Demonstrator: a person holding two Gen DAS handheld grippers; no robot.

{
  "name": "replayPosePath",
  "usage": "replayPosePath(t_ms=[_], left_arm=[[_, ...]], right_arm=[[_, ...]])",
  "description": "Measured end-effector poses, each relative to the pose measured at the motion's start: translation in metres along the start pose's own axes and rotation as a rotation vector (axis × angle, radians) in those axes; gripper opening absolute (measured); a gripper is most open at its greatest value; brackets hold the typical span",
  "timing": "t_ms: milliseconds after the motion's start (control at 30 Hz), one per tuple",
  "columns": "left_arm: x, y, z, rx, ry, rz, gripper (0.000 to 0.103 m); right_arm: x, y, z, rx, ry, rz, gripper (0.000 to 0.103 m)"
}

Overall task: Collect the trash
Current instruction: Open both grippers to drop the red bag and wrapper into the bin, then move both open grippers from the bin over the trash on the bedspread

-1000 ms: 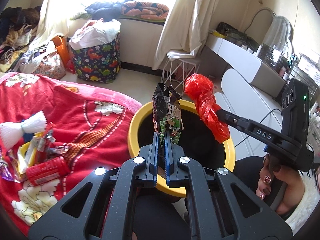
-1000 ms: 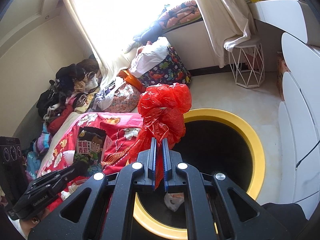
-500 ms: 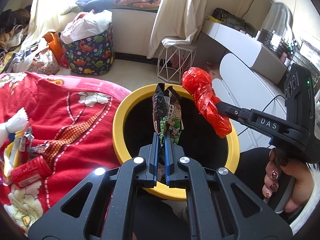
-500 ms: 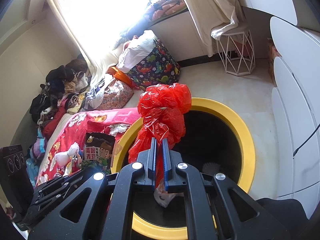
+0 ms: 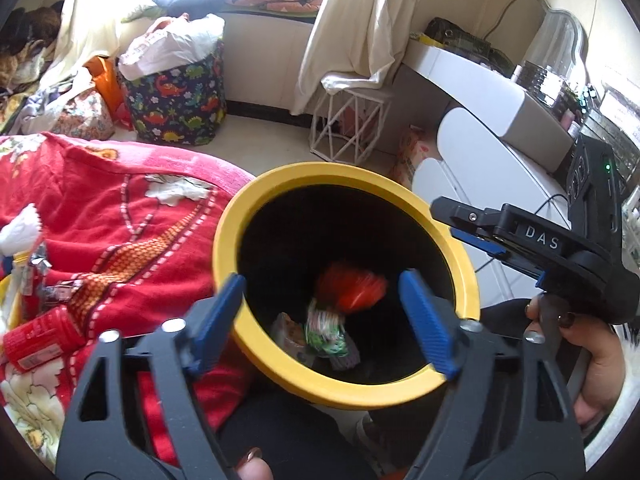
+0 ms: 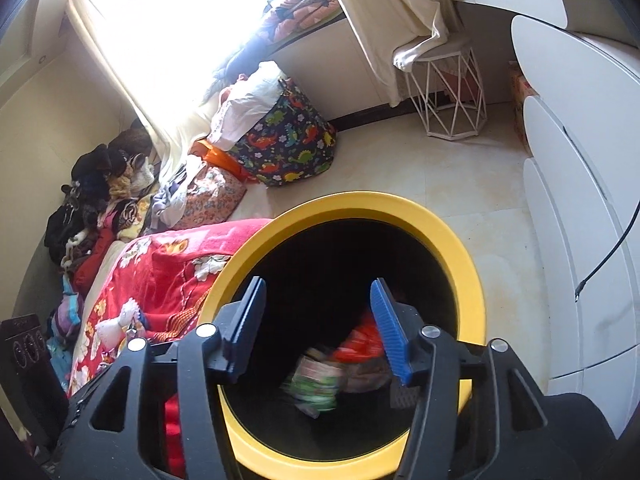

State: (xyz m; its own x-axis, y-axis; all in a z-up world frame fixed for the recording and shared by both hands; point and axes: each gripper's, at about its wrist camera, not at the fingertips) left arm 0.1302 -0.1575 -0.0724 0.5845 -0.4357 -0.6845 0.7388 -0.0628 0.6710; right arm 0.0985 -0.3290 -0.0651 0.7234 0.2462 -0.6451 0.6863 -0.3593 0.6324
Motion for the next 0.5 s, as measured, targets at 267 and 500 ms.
replayPosePath(t_ms=[267, 500], left_arm=[[-0.026, 0.005, -0.008, -0.01, 0.078, 0.09, 0.092], [-0.045, 0.008, -0.022, -0.028, 0.123, 0.134, 0.092]], right_arm=[[-0.004, -0.002, -0.011, -0.061, 0.003, 0.046, 0.075], [-0.01, -0.003, -0.025, -0.121, 0.023, 0.102, 0.082]])
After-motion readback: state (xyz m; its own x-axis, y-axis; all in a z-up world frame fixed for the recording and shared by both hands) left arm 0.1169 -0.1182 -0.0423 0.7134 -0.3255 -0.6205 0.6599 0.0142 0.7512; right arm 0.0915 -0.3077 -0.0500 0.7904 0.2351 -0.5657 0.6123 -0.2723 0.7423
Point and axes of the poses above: each gripper's, at about its wrist camera, not at the fingertips, and x roughly the way its jaws point, z to its right, y to its top, and after that the axes turned 4 degrees about -x, right-handed
